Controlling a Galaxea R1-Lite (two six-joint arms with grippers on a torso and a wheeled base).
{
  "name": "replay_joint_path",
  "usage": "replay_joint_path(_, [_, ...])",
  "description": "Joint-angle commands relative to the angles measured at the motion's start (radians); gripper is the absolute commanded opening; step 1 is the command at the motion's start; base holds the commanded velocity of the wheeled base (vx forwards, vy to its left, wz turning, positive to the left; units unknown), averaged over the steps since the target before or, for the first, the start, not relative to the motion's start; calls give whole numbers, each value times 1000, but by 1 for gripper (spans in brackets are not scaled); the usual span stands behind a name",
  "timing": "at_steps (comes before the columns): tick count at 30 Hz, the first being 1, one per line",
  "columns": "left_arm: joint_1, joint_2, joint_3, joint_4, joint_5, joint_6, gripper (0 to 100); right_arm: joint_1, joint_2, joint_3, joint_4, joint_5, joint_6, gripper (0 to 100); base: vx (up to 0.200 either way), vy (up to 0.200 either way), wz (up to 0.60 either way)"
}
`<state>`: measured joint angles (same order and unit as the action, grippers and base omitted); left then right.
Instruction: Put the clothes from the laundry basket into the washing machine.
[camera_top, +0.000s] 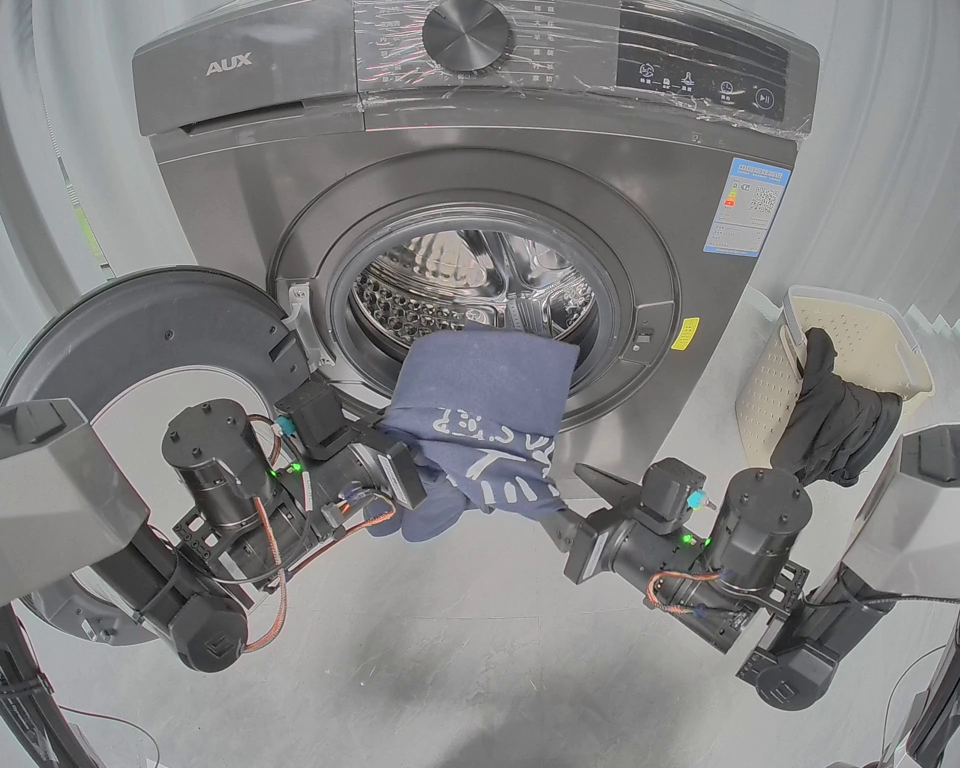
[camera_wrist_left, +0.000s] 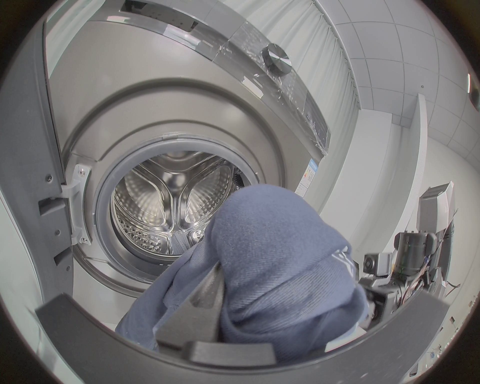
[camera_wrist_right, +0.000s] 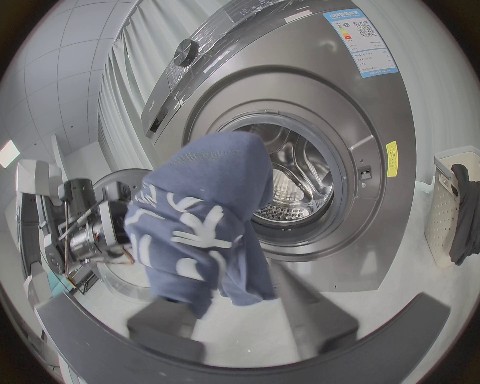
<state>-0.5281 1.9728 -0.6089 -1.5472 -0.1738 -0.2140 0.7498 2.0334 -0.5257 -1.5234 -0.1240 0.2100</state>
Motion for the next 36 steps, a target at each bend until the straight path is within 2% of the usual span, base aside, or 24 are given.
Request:
replay_joint_path(1, [-6,-118,94,-2,-9,-7,0,29,-79,243,19,89,-66,100,0,0,0])
replay_joint_path(2, [-6,-118,94,-2,-9,-7,0,29,-79,243,19,89,-66,100,0,0,0])
replay_joint_path(3, [-18,-147,132,-2,-13,-5,0,29,-78,319,9,139,-90,100,0,0,0])
replay_joint_path(4, [-27,-166,156,-2,-16,-5,0,28,-78,352,6,161,-103,100,0,0,0])
replay_joint_path(5, [-27,-167,158,-2,-18,-5,0,28,-78,354,6,162,-104,100,0,0,0])
replay_joint_path(6, [-29,-173,172,-2,-16,10,0,26,-76,365,6,170,-109,100,0,0,0])
replay_joint_path(10, [-27,-178,173,-2,-15,18,0,8,-79,355,5,175,-123,100,0,0,0])
replay_joint_path(19, [-13,-192,218,-2,-18,30,0,-133,-119,377,5,187,-135,100,0,0,0])
replay_joint_path(21, [-13,-198,232,-2,-16,42,0,-139,-121,382,5,188,-135,100,0,0,0])
replay_joint_path(22, [-13,-201,256,-2,-16,67,0,-144,-133,394,5,188,-135,100,0,0,0])
replay_joint_path(24, [-13,-204,271,-2,-16,85,0,-142,-145,400,5,188,-133,100,0,0,0])
replay_joint_path(31, [-32,-203,282,-2,-18,91,0,-139,-150,395,3,188,-135,100,0,0,0])
replay_joint_path(36, [-70,-195,296,-2,-16,93,0,-133,-145,391,3,188,-133,100,0,0,0])
